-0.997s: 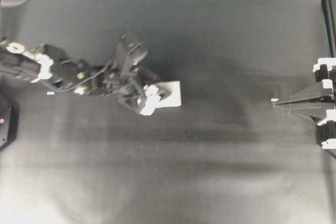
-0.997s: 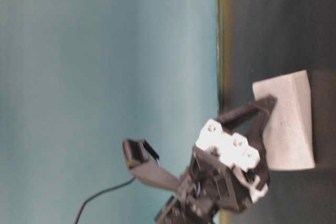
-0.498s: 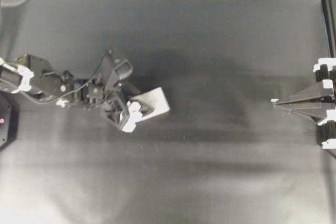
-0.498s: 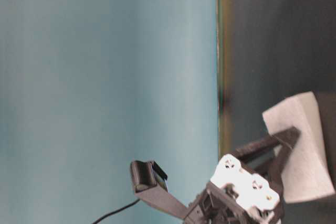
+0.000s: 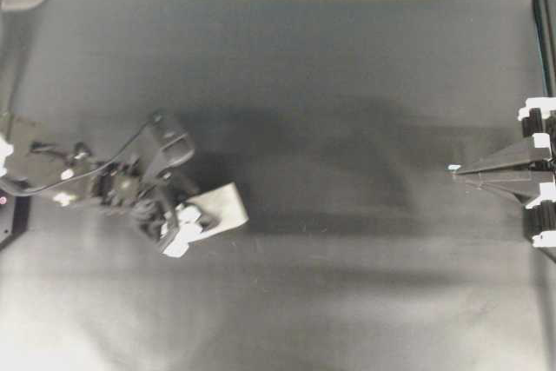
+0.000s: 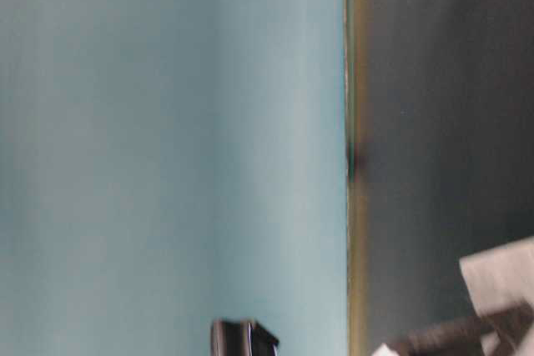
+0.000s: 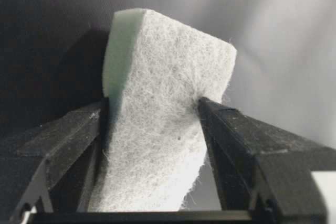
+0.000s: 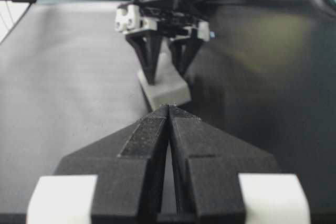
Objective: Push the sponge with the left arm to wipe the table.
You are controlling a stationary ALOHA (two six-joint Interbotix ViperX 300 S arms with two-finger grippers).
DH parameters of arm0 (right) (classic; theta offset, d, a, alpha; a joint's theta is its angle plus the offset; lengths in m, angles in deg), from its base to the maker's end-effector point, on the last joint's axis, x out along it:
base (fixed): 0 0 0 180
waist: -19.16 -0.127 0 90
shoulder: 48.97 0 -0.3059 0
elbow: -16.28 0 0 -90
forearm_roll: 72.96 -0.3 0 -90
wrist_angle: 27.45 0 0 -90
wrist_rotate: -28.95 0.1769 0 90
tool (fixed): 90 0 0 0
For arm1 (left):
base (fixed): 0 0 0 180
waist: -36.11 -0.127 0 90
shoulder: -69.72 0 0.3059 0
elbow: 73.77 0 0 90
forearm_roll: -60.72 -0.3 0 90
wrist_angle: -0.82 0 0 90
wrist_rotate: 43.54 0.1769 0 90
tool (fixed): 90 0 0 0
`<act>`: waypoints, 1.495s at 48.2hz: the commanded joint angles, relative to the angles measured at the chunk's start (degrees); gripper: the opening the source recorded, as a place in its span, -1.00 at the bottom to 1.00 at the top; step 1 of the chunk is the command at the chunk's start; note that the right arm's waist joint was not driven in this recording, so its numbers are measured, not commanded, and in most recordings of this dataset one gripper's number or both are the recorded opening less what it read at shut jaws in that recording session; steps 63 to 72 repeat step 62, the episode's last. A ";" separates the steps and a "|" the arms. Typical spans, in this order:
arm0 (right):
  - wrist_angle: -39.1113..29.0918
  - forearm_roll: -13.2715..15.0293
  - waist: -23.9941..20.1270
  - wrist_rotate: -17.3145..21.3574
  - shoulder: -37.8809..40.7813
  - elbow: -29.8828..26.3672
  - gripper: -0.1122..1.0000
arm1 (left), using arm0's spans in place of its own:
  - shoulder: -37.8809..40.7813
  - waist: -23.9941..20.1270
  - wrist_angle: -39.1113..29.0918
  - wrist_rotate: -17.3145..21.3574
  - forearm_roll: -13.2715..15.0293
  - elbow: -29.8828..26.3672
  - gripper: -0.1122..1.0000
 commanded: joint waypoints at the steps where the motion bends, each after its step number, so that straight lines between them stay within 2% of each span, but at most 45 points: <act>1: 0.18 0.00 0.00 0.26 0.00 -0.18 -0.80 | -1.05 4.04 -0.18 -1.14 -0.18 1.41 0.36; 22: 0.18 -0.09 0.00 0.26 -0.97 0.09 -0.80 | -1.23 18.81 -0.18 -8.96 -0.18 1.85 0.36; 30: 0.26 -0.09 0.00 0.35 -0.97 0.09 -0.80 | -1.49 24.08 -0.18 -9.32 -0.18 1.14 0.36; 36: 0.26 0.00 0.00 0.35 -1.05 0.09 -0.80 | -1.49 26.28 -0.18 -9.32 -0.18 0.35 0.36; 41: 0.26 -0.09 0.00 0.35 -1.14 0.09 -0.80 | -1.76 26.63 -0.53 -8.70 -0.26 -0.09 0.36; 49: 0.18 0.00 0.00 0.35 -1.14 0.09 -0.80 | -2.90 24.61 -0.79 -8.00 -0.26 0.26 0.36; 62: 0.18 -0.09 0.00 0.35 -1.32 0.09 -0.80 | -9.76 20.39 -3.78 -0.88 -0.26 0.35 0.36; 72: 0.18 -0.09 0.00 0.35 -1.32 0.09 -0.80 | -9.76 20.39 -3.78 -0.88 -0.26 0.35 0.36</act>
